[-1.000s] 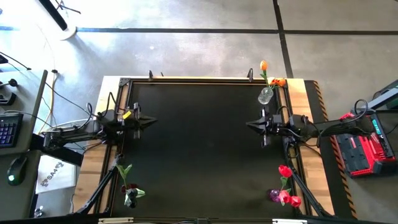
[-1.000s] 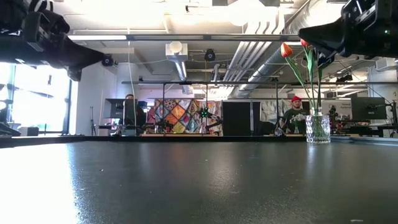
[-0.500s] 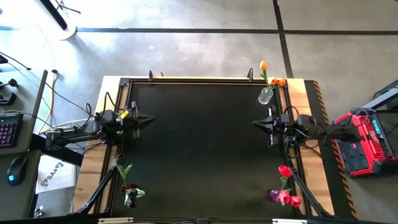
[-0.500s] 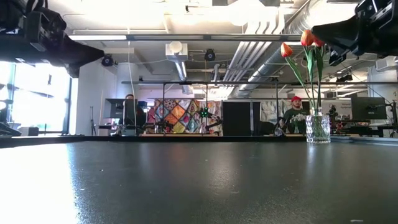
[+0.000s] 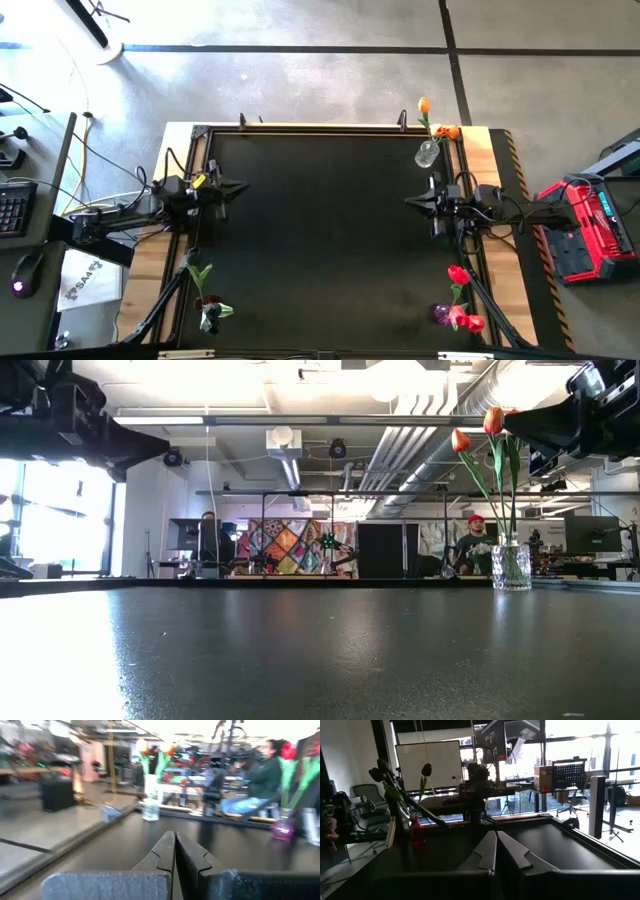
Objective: Sort flowers into vase by color
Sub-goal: Return to Home Position
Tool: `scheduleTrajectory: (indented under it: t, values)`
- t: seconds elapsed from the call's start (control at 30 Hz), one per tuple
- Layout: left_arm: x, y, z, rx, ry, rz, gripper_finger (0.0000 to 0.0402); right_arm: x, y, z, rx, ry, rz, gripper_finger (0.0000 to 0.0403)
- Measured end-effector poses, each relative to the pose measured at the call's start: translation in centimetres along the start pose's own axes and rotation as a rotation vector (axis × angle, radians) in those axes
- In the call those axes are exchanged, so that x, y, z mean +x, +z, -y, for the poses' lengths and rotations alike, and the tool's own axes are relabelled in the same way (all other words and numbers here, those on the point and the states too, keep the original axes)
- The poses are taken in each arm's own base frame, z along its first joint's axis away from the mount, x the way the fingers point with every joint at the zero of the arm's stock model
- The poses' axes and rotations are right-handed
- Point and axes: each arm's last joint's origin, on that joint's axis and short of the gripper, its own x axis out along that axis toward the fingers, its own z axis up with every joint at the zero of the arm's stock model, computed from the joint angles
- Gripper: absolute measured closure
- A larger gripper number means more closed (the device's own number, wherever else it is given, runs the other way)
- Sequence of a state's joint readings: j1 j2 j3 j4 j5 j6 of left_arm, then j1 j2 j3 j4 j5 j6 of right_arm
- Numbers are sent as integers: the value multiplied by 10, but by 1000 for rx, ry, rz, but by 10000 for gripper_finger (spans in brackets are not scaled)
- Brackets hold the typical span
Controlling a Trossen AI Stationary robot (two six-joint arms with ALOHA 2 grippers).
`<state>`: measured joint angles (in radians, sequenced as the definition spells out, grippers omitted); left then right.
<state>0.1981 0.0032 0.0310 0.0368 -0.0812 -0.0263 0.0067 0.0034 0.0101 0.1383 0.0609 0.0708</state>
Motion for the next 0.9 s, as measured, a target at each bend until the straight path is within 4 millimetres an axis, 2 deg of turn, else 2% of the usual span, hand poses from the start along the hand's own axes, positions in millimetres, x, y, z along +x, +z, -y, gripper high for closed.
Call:
scheduleTrajectory:
  t: [0.17,0.37,0.57,0.9]
  values:
    - [1,-9,2,-34,-85,-47,401,0,-1,0,1,12,-9,403]
    - [1,-8,3,-23,-88,-39,402,0,-1,0,-4,1,-12,403]
    - [1,-9,4,-39,-119,-47,402,0,-8,-3,74,77,-89,403]
    - [1,-8,5,-32,-147,-42,401,0,-8,-4,26,68,-86,403]
